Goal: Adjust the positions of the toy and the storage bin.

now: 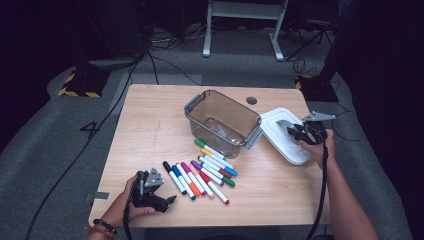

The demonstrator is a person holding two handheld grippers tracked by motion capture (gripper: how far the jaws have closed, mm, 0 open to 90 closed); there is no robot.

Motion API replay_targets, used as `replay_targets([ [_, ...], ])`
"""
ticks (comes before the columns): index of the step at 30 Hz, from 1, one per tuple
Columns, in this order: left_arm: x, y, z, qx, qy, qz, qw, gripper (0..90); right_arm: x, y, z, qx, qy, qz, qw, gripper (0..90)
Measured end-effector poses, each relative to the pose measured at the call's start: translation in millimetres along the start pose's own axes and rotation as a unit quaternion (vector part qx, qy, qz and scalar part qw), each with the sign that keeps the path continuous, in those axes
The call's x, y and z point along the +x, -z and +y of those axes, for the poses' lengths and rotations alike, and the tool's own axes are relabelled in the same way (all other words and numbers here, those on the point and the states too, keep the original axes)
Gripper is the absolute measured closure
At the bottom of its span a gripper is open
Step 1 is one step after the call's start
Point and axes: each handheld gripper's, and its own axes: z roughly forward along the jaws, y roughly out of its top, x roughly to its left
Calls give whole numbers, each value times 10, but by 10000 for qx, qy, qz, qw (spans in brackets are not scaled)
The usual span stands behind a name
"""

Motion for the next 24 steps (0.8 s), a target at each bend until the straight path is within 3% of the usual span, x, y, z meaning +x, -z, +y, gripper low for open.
replay_targets([
  [7,10,-3,1,-4,-29,-55,10000,34,32,-113,-111,182,-52,122,9997,664],
  [13,44,-5,5,6,-141,-135,9998,33,54,-170,-180,218,-133,378,9990,583],
  [24,54,-5,6,9,-171,-169,9997,33,96,-69,-158,49,-128,459,9989,453],
])
